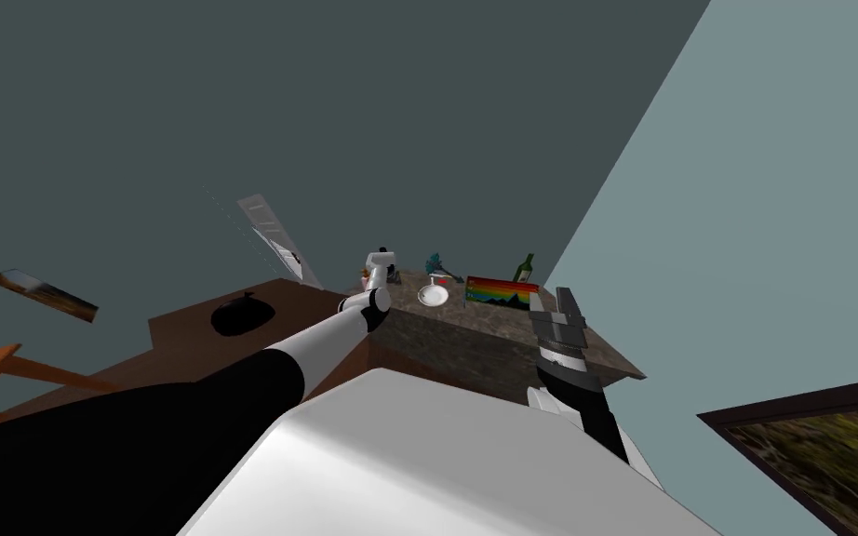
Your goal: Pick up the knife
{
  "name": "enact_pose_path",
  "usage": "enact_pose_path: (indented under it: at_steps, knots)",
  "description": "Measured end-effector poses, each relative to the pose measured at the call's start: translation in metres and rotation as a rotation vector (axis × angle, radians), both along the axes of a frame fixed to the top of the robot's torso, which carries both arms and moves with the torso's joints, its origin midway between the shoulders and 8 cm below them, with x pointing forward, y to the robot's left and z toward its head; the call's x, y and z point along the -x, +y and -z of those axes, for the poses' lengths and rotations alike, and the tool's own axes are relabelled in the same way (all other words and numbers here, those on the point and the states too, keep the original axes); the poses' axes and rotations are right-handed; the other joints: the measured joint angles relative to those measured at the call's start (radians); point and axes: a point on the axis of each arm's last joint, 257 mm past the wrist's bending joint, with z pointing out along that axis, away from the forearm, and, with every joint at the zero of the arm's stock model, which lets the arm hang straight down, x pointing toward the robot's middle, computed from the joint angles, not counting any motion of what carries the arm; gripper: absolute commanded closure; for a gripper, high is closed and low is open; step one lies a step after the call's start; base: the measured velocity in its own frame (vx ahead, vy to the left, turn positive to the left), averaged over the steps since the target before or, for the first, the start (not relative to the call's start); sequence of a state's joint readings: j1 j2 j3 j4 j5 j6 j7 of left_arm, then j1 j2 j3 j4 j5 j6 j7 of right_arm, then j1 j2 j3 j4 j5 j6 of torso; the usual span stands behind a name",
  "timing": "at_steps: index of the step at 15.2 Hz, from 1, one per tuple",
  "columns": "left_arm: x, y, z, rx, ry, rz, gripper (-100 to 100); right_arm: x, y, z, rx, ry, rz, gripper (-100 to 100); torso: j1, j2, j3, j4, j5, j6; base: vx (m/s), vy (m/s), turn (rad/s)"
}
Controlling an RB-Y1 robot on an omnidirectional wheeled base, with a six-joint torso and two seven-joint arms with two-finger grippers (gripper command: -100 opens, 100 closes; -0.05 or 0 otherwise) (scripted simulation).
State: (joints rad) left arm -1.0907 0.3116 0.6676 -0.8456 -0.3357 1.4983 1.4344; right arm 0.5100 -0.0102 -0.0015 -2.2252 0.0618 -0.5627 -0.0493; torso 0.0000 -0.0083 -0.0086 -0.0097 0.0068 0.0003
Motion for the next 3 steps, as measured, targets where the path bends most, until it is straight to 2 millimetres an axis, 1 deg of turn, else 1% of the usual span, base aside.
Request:
enact_pose_path:
  at_steps: [1, 2, 3]
  knots:
    - [-0.0007, 0.0002, 0.0005, 0.0, -0.003, 0.001, 100, 0.0, 0.0, 0.0, 0.0, 0.0, 0.0, 0, 0.001, 0.0, 0.0, 0.0, 0.0, 0.0, 0.002, -0.002, -0.093]
    - [-0.0006, 0.0003, -0.0024, -0.003, 0.0, 0.0, 100, 0.0, 0.0, 0.0, 0.0, 0.0, 0.0, 0, 0.001, -0.001, -0.001, 0.0, 0.0, 0.0, 0.003, -0.012, -0.094]
    - [0.0006, 0.0003, -0.0056, -0.006, 0.005, -0.003, 100, 0.0, 0.0, 0.0, 0.0, 0.0, 0.0, 0, 0.0, -0.001, -0.001, 0.0, 0.0, 0.0, 0.001, -0.007, -0.026]
